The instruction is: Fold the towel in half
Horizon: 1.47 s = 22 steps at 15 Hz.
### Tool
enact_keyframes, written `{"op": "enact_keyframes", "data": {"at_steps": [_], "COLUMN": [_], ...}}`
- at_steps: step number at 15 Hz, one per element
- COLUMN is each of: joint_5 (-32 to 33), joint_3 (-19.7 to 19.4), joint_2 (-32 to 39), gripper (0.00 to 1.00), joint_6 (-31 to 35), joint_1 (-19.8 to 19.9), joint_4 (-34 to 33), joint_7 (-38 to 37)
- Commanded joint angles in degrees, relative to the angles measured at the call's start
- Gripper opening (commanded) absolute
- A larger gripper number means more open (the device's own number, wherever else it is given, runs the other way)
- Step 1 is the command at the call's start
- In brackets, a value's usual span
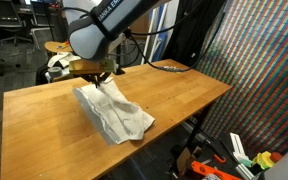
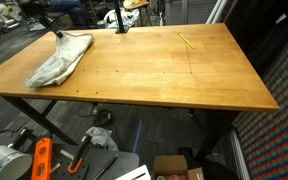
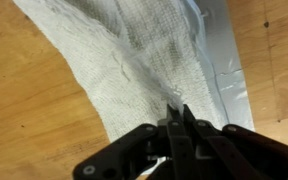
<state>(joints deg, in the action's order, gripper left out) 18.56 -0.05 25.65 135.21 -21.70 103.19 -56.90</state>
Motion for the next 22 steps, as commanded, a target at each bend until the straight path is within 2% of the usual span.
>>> {"op": "enact_keyframes", "data": {"at_steps": [1, 6, 12, 22], "joint_5": [-0.63, 0.29, -0.79, -0.69], "joint_3": [0.26, -1.73, -1.70, -0.83], "joint_2": [6.33, 13.36, 19.31, 23.21], "gripper": [0.01, 0.01, 0.01, 0.01], "joint_6": [-2.31, -3.86, -6.11, -4.89], "joint_1": [-0.68, -1.95, -2.51, -4.51], "joint_4": [-9.78, -19.54, -27.60, -32.56], "joint_7": [-2.51, -5.48, -4.44, -0.14]}}
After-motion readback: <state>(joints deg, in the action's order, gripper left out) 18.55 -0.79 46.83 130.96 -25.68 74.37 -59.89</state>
